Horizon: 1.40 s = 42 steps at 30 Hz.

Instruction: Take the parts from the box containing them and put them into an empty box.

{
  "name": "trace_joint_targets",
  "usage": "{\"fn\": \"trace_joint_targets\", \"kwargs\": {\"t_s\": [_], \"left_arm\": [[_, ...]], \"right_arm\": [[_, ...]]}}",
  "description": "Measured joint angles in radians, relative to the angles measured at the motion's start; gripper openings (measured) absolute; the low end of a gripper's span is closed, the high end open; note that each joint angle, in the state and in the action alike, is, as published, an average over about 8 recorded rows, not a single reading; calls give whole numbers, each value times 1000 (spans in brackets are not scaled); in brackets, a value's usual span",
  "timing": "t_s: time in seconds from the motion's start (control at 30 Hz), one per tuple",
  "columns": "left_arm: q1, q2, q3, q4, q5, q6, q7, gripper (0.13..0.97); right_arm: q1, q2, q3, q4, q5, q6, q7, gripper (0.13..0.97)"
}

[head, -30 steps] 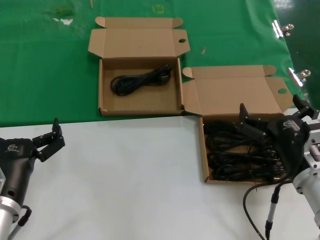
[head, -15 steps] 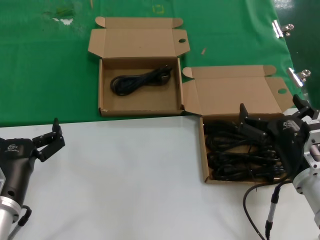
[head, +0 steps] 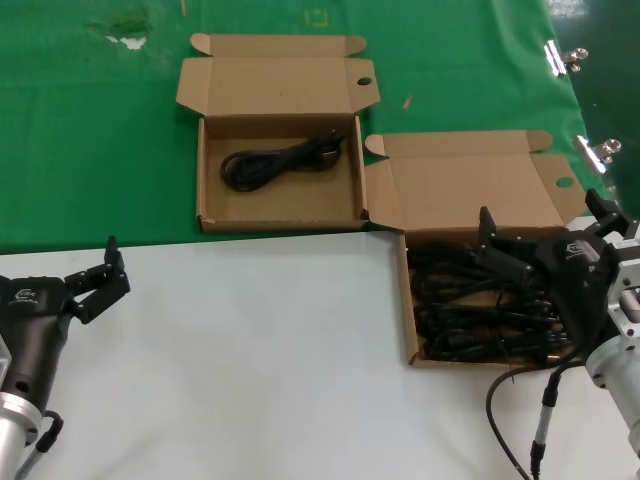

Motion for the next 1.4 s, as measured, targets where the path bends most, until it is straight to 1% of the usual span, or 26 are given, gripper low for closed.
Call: {"fn": "trace_joint_targets", "kwargs": {"t_s": [1.4], "left_arm": [[0,0,0,0,0,0,0,966]], "right_arm": [[0,0,0,0,0,0,0,966]]}}
